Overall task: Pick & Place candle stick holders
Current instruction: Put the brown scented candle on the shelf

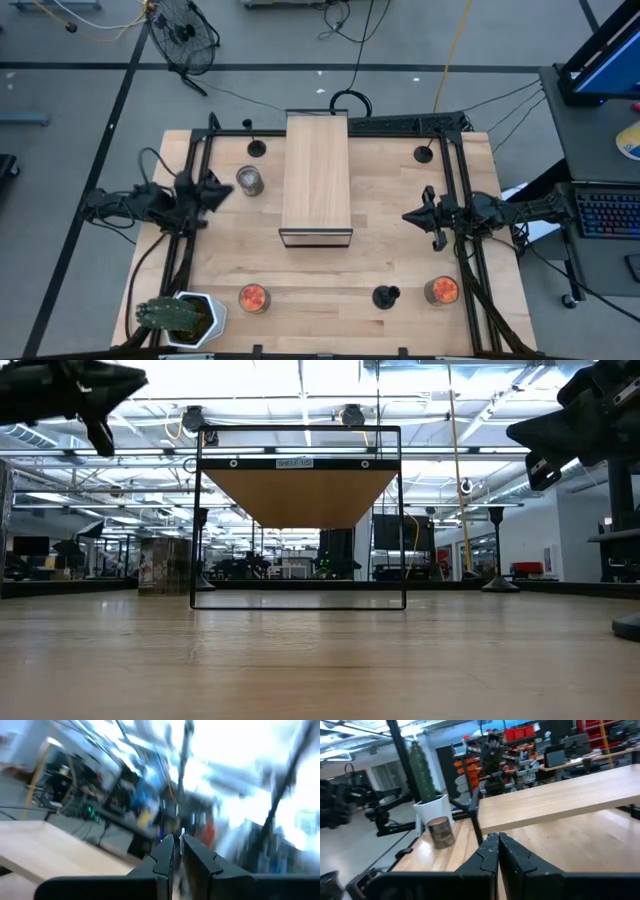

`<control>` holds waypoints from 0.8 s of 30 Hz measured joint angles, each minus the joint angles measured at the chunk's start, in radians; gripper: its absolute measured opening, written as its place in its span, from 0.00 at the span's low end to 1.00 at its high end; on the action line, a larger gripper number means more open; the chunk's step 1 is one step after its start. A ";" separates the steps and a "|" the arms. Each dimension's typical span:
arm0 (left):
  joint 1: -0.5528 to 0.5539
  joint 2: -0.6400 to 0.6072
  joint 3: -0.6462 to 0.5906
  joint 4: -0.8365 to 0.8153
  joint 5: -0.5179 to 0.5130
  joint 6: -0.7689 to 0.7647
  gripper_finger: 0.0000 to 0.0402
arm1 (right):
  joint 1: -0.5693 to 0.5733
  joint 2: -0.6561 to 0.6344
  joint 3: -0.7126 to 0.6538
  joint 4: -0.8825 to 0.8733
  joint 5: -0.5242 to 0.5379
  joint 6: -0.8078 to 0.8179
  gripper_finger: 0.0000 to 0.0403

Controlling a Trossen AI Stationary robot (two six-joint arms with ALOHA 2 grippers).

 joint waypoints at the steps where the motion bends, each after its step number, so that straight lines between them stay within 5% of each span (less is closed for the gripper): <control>1: 0.000 0.000 0.000 0.042 -0.033 -0.044 0.10 | 0.000 0.000 0.000 0.000 0.017 0.000 0.01; 7: 0.000 0.006 0.003 0.049 -0.086 -0.095 0.10 | 0.000 0.000 0.000 0.006 0.122 0.002 0.01; 11: 0.000 0.062 0.071 -0.100 -0.086 -0.152 0.10 | 0.000 0.000 0.000 0.025 0.148 0.002 0.01; 24: 0.033 0.540 0.646 -0.753 -0.413 -0.092 0.10 | 0.000 0.000 0.000 0.114 0.150 -0.002 0.01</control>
